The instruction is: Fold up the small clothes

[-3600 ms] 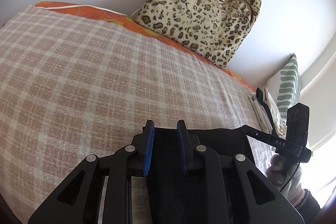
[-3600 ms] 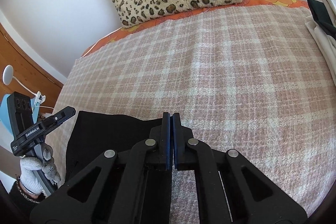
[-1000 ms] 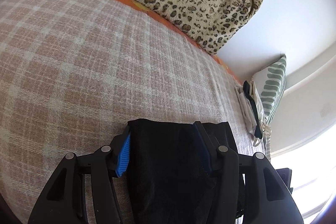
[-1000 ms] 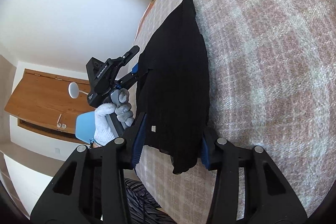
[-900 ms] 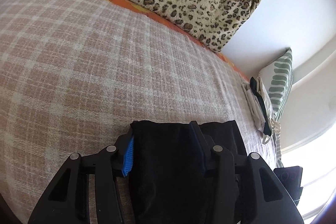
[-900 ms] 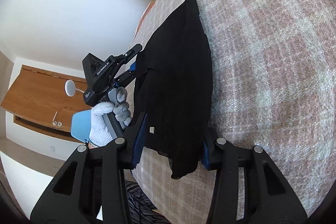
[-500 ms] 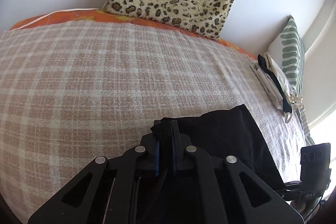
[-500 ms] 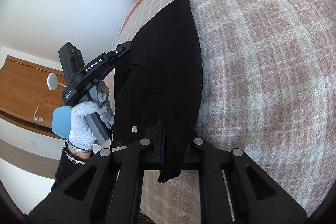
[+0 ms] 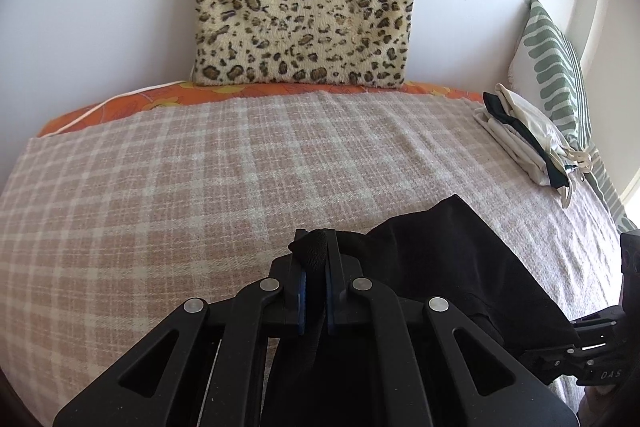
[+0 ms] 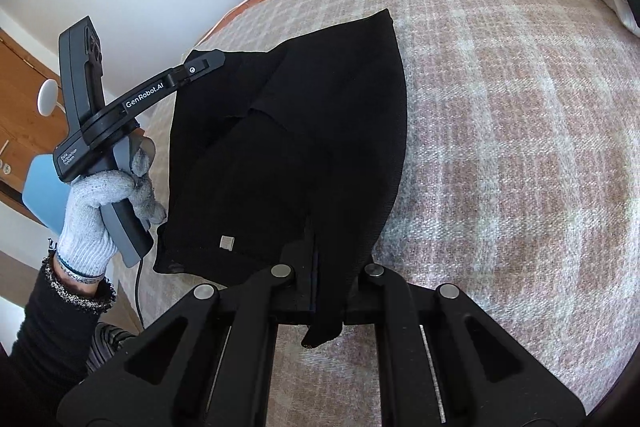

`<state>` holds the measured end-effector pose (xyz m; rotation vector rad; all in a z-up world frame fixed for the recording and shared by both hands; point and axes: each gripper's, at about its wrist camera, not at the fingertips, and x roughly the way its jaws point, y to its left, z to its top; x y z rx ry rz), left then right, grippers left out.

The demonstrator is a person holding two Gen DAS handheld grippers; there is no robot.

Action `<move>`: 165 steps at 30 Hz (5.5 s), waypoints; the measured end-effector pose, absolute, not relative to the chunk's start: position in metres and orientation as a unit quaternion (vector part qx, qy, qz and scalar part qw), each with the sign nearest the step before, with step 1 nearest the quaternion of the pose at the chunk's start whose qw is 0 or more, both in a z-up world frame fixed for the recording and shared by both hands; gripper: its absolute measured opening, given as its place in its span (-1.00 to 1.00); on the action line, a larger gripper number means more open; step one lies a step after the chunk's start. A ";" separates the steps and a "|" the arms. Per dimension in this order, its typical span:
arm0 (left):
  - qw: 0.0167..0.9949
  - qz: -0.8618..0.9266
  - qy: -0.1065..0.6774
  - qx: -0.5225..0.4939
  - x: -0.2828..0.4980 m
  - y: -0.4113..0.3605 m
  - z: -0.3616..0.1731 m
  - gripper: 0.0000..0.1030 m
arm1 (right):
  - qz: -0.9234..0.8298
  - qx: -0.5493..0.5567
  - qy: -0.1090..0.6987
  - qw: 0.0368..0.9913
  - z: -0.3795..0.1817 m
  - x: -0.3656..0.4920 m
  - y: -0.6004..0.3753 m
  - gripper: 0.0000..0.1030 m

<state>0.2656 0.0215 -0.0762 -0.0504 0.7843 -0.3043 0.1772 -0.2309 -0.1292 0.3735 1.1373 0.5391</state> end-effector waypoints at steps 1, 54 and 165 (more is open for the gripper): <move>0.914 -0.147 0.377 -0.021 0.264 0.021 -0.074 -0.91 | 0.248 0.165 0.527 0.796 -0.128 0.177 -0.227 -0.86; 0.919 -0.317 0.236 0.004 0.291 -0.239 0.082 -0.93 | 0.083 0.024 0.370 0.925 0.000 0.160 -0.435 -0.88; 0.921 -0.278 0.266 0.058 0.237 -0.245 0.054 0.55 | -0.011 0.058 0.355 0.933 0.009 0.345 -0.490 0.23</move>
